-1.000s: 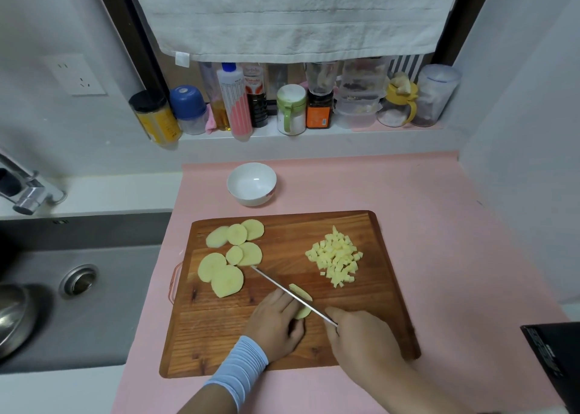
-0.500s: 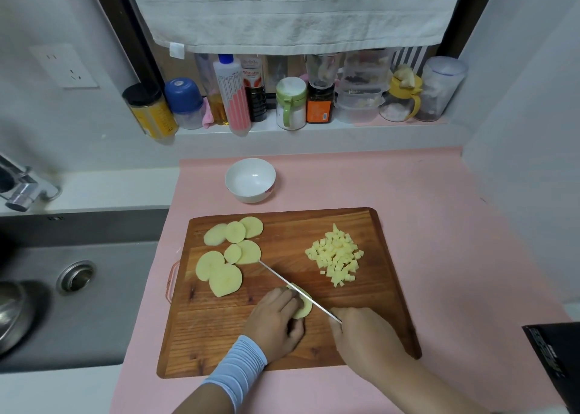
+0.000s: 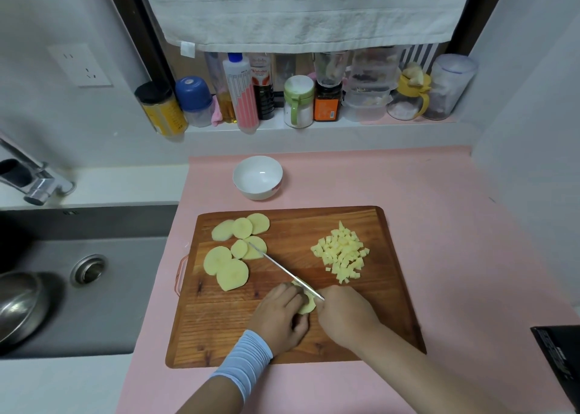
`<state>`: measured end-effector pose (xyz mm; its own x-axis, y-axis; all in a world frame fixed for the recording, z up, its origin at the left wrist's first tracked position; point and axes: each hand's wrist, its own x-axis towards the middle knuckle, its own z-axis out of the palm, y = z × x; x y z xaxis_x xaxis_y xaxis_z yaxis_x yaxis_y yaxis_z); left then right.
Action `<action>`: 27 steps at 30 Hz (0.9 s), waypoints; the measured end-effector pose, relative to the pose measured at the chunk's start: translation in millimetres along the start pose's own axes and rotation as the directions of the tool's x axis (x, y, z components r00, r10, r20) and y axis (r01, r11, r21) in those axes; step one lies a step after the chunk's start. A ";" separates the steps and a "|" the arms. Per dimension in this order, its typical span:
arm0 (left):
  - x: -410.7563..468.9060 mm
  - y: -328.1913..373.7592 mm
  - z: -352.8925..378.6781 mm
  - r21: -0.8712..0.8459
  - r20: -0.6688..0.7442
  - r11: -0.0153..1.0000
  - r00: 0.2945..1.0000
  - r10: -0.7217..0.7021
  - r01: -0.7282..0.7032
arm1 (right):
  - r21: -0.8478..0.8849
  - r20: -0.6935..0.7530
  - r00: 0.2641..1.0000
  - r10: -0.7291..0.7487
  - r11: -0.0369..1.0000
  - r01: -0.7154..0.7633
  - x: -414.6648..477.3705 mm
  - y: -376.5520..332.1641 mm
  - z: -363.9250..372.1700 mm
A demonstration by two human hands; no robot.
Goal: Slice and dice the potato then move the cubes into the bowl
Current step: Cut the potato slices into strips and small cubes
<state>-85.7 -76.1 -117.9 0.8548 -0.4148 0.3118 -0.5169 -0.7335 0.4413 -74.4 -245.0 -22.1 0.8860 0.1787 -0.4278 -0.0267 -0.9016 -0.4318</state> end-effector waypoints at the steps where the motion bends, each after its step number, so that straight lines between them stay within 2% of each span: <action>1: -0.6 -0.1 -0.1 -0.003 0.006 1.000 1.000 -0.004 0.004 | -0.001 -0.004 1.000 -0.005 1.000 0.005 -1.2 0.3 0.0; 8: -0.6 3.5 -1.2 -0.002 -0.042 1.000 0.999 0.015 -0.015 | -0.071 -0.105 0.993 -0.054 0.996 0.046 -25.4 15.3 2.0; 12: -2.9 1.2 1.1 0.012 -0.029 1.000 1.000 -0.001 0.001 | -0.095 -0.105 0.992 -0.067 0.994 0.057 -38.2 24.0 -0.6; 20: -2.2 1.3 0.5 -0.001 -0.079 0.999 0.996 0.032 -0.032 | -0.053 -0.027 0.999 -0.017 0.998 0.015 -45.8 35.3 -9.7; 27: -1.8 -1.3 1.0 -0.012 -0.043 1.000 0.999 0.005 -0.005 | -0.015 0.050 0.996 0.075 0.997 -0.075 -31.0 29.2 -8.6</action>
<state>-86.6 -74.9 -119.9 0.8497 -0.3946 0.3498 -0.5218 -0.7246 0.4501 -98.6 -280.3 -14.6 0.8573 0.1297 -0.4982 -0.0860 -0.9181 -0.3870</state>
